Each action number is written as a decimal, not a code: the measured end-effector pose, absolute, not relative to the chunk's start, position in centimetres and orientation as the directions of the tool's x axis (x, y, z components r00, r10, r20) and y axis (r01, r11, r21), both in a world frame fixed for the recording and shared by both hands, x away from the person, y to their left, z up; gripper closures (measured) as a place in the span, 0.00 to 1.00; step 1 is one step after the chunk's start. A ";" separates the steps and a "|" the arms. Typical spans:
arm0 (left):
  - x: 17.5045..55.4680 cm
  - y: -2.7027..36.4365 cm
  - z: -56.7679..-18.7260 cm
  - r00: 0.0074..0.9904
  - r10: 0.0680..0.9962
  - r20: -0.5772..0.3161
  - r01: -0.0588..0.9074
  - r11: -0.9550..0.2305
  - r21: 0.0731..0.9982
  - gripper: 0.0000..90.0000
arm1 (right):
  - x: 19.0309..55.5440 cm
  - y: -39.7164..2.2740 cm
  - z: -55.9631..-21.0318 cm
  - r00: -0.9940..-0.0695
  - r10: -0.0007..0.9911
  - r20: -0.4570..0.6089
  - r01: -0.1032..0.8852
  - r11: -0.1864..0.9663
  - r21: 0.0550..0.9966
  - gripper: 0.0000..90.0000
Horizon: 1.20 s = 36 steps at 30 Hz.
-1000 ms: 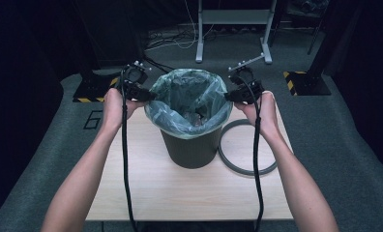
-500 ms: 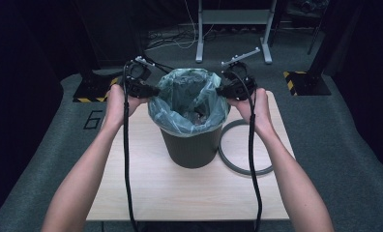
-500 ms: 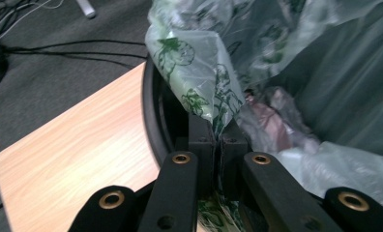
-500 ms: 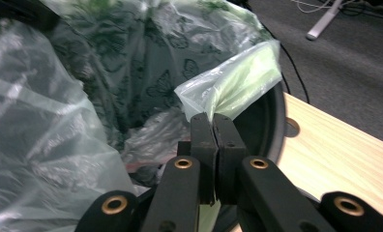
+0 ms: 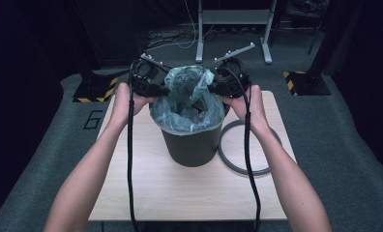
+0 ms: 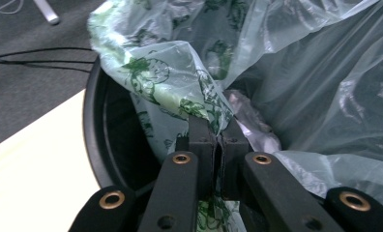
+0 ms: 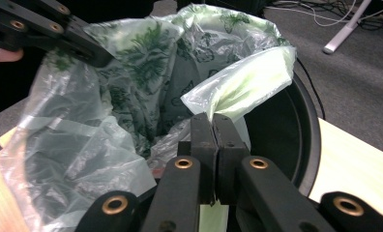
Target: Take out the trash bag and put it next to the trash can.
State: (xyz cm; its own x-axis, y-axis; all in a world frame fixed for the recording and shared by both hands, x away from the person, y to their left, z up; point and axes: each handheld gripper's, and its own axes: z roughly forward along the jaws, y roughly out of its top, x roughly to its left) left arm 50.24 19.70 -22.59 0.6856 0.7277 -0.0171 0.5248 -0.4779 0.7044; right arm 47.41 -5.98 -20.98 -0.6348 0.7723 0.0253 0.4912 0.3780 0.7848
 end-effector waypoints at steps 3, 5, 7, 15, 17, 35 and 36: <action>50.1 19.7 -22.4 0.701 0.712 -0.040 0.521 -0.474 0.710 0.97 | 47.2 -5.9 -20.6 -0.647 0.761 0.041 0.488 0.373 0.789 0.99; 50.0 19.7 -22.3 0.706 0.706 -0.046 0.519 -0.473 0.712 0.97 | 47.0 -5.8 -20.4 -0.659 0.750 0.061 0.487 0.363 0.794 0.99; 49.9 19.8 -22.2 0.710 0.703 -0.049 0.515 -0.470 0.717 0.97 | 47.0 -5.7 -20.2 -0.662 0.747 0.060 0.480 0.361 0.799 0.99; 49.3 19.7 -21.5 0.739 0.669 -0.081 0.499 -0.463 0.732 0.97 | 47.4 -4.9 -20.4 -0.654 0.755 0.047 0.483 0.369 0.794 0.99; 49.0 19.6 -21.2 0.746 0.661 -0.083 0.491 -0.462 0.738 0.97 | 47.7 -4.7 -20.6 -0.652 0.757 0.052 0.490 0.369 0.790 0.99; 48.4 20.3 -18.4 0.740 0.668 -0.078 0.455 -0.412 0.790 0.97 | 48.5 -4.2 -21.9 -0.644 0.763 0.058 0.513 0.375 0.772 0.99; 48.5 20.2 -18.5 0.740 0.668 -0.074 0.456 -0.418 0.786 0.97 | 48.4 -4.3 -21.8 -0.647 0.761 0.059 0.508 0.372 0.777 0.99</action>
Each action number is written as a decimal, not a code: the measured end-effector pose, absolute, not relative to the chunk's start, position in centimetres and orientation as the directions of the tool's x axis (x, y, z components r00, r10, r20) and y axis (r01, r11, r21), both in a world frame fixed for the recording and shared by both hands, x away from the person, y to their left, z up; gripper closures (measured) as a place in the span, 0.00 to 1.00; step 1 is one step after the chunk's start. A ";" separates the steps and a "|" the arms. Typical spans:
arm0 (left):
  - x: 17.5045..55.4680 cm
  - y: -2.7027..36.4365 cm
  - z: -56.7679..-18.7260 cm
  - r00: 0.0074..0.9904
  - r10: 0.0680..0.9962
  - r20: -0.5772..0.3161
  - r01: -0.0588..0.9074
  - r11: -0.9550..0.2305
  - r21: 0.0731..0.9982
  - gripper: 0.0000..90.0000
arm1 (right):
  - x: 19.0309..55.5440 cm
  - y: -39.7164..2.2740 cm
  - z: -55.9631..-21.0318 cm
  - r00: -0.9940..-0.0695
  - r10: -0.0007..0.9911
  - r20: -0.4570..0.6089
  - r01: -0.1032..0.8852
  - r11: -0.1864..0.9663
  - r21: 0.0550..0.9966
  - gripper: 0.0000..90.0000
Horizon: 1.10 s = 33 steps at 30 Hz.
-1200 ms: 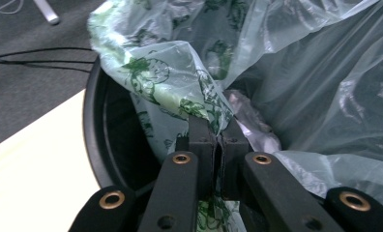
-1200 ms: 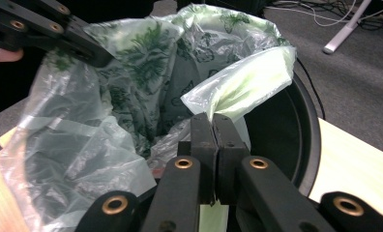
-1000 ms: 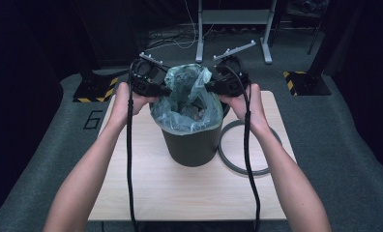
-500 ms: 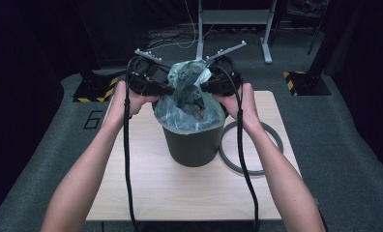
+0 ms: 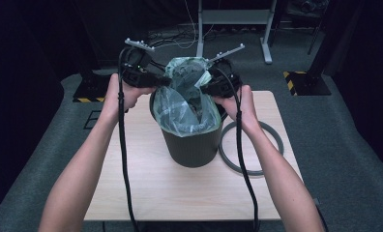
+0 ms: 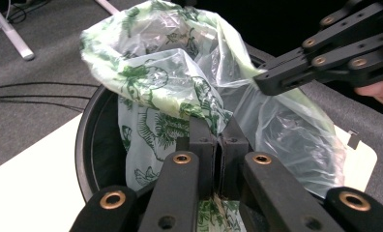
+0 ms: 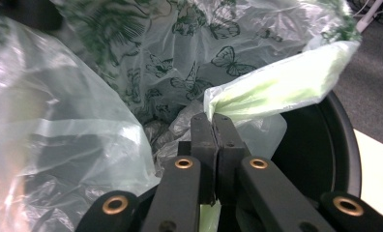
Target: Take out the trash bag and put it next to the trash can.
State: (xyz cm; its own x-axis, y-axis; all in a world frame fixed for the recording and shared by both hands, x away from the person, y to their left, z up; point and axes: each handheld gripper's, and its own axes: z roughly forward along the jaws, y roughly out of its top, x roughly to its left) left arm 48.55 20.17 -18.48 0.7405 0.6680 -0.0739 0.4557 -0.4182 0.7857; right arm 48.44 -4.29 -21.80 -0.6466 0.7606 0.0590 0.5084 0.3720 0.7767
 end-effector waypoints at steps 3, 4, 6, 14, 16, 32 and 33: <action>49.0 19.5 -19.0 0.741 0.667 -0.080 0.463 -0.420 0.781 0.96 | 48.2 -4.3 -21.3 -0.649 0.758 0.064 0.500 0.362 0.787 0.99; 49.2 19.3 -19.2 0.743 0.664 -0.081 0.465 -0.425 0.777 0.96 | 48.2 -4.4 -21.1 -0.654 0.754 0.065 0.494 0.361 0.791 0.99; 49.5 18.8 -19.7 0.745 0.661 -0.083 0.470 -0.434 0.769 0.94 | 48.1 -4.5 -20.8 -0.654 0.753 0.069 0.488 0.351 0.799 0.99; 50.5 17.8 -21.0 0.761 0.639 -0.118 0.481 -0.432 0.763 0.91 | 47.8 -5.2 -19.4 -0.653 0.753 0.085 0.465 0.310 0.829 0.99; 50.7 17.7 -21.1 0.772 0.618 -0.148 0.482 -0.418 0.770 0.87 | 48.0 -5.2 -19.3 -0.644 0.761 0.084 0.469 0.305 0.829 0.99; 51.2 15.3 -22.7 0.833 0.508 -0.217 0.465 -0.431 0.773 0.29 | 49.6 -3.1 -20.4 -0.630 0.772 0.089 0.481 0.297 0.825 0.99; 51.1 15.0 -22.7 0.829 0.518 -0.210 0.466 -0.433 0.771 0.27 | 49.6 -3.0 -20.5 -0.627 0.773 0.094 0.484 0.292 0.825 0.99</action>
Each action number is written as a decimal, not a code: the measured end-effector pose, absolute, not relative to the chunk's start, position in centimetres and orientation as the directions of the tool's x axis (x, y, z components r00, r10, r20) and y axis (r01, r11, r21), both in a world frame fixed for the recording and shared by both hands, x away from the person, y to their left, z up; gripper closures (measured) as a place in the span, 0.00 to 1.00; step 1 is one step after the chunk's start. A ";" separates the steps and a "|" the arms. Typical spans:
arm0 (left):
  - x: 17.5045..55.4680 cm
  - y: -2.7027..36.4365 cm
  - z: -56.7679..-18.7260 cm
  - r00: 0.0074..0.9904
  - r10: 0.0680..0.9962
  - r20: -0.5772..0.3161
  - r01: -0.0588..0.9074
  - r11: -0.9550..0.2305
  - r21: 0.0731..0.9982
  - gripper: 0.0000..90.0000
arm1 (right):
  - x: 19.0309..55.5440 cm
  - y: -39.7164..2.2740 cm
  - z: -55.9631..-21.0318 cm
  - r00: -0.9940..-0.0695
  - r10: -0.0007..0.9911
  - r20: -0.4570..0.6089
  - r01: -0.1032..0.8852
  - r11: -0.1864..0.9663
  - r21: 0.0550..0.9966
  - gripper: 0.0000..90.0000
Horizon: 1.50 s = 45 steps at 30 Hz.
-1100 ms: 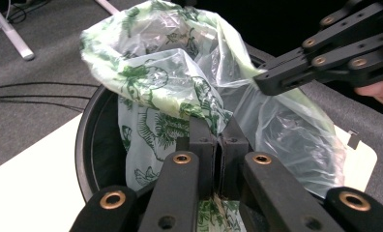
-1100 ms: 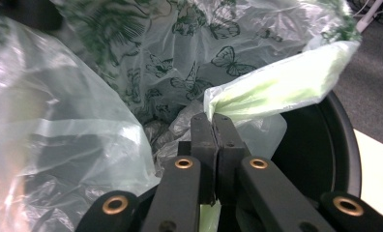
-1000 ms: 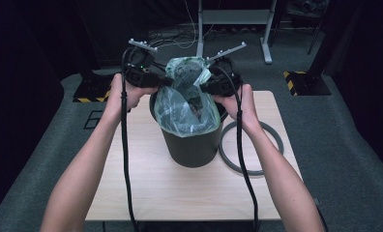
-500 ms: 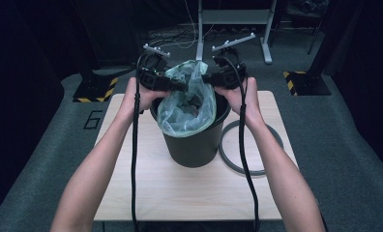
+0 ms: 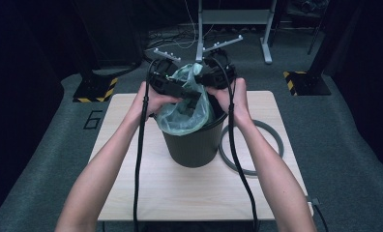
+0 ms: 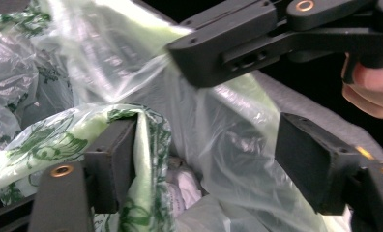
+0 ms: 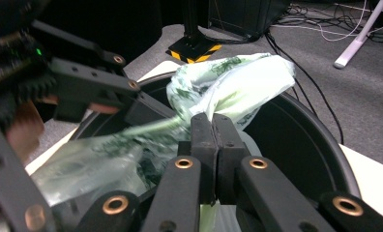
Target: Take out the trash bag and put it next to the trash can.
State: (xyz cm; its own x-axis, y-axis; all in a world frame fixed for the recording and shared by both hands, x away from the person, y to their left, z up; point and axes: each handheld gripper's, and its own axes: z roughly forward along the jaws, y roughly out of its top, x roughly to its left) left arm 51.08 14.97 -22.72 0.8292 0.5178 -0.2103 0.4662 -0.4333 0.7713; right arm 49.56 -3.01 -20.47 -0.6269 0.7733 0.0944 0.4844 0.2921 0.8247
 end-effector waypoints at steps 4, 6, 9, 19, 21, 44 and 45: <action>50.9 13.9 -22.9 0.821 0.549 -0.159 0.453 -0.454 0.767 0.25 | 49.6 -2.4 -20.6 -0.620 0.777 0.113 0.491 0.272 0.827 0.99; 50.9 13.7 -23.0 0.809 0.569 -0.144 0.456 -0.454 0.766 0.33 | 49.5 -2.1 -20.6 -0.620 0.773 0.137 0.500 0.254 0.828 0.99; 51.0 13.4 -23.2 0.797 0.594 -0.110 0.456 -0.472 0.754 0.53 | 49.3 -2.1 -20.5 -0.628 0.764 0.149 0.497 0.246 0.832 0.99; 51.4 13.8 -23.2 0.803 0.591 -0.076 0.427 -0.481 0.765 0.98 | 49.6 -4.3 -21.1 -0.621 0.764 0.173 0.503 0.220 0.836 0.80; 51.6 14.0 -23.0 0.797 0.598 -0.081 0.433 -0.473 0.767 0.98 | 49.7 -4.7 -21.3 -0.620 0.767 0.165 0.508 0.231 0.830 0.64; 51.8 14.2 -20.0 0.811 0.542 -0.221 0.447 -0.330 0.832 0.98 | 50.3 -2.0 -24.9 -0.691 0.716 0.095 0.443 0.317 0.839 0.29; 51.7 14.3 -19.9 0.814 0.535 -0.224 0.444 -0.326 0.834 0.98 | 50.3 -2.1 -24.9 -0.691 0.717 0.092 0.434 0.309 0.846 0.35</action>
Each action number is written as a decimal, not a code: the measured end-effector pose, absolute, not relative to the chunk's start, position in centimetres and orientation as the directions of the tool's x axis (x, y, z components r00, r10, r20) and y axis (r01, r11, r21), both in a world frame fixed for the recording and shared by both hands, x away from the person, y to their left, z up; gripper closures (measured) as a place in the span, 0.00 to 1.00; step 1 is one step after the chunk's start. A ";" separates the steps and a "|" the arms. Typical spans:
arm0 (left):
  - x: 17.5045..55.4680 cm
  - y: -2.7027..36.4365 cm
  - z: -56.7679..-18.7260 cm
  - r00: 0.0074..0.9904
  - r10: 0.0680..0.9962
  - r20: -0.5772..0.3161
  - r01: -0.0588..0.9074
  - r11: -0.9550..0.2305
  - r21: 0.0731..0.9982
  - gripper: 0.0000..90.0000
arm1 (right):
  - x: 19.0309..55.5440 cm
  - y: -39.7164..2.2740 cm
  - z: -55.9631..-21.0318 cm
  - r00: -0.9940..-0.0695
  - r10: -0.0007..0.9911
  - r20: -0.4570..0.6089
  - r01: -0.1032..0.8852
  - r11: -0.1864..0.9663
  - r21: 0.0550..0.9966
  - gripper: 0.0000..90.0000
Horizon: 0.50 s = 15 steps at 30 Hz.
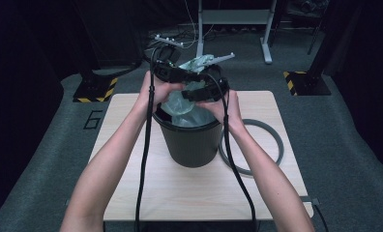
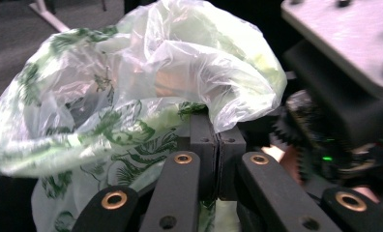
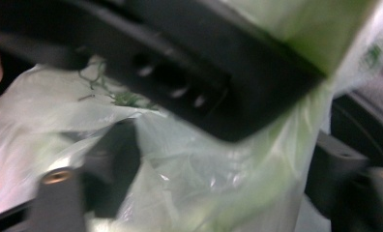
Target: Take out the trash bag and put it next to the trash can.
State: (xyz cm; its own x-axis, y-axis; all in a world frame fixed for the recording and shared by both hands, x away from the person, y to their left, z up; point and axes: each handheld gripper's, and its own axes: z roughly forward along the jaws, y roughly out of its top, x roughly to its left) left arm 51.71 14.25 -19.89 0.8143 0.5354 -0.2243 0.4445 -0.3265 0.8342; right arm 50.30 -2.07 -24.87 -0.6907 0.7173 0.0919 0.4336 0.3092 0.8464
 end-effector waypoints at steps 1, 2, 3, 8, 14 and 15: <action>51.7 14.3 -19.9 0.816 0.530 -0.229 0.444 -0.322 0.836 0.98 | 50.2 -2.1 -24.8 -0.685 0.724 0.087 0.424 0.298 0.855 0.45; 51.7 14.4 -19.9 0.817 0.524 -0.239 0.447 -0.315 0.837 0.98 | 50.2 -2.2 -24.8 -0.680 0.728 0.083 0.418 0.293 0.860 0.50; 51.7 14.5 -19.9 0.819 0.518 -0.245 0.448 -0.310 0.839 0.98 | 50.2 -2.3 -24.7 -0.681 0.729 0.078 0.408 0.288 0.867 0.56; 51.9 14.7 -20.2 0.829 0.477 -0.290 0.456 -0.279 0.845 0.98 | 50.3 -2.6 -24.7 -0.673 0.735 0.084 0.400 0.266 0.877 0.78; 52.0 15.0 -20.8 0.841 0.451 -0.299 0.445 -0.262 0.856 0.98 | 50.5 -3.1 -25.0 -0.665 0.737 0.120 0.412 0.227 0.883 0.99; 52.0 15.1 -20.8 0.842 0.454 -0.293 0.440 -0.261 0.859 0.97 | 50.4 -3.1 -25.0 -0.664 0.738 0.120 0.413 0.229 0.882 1.00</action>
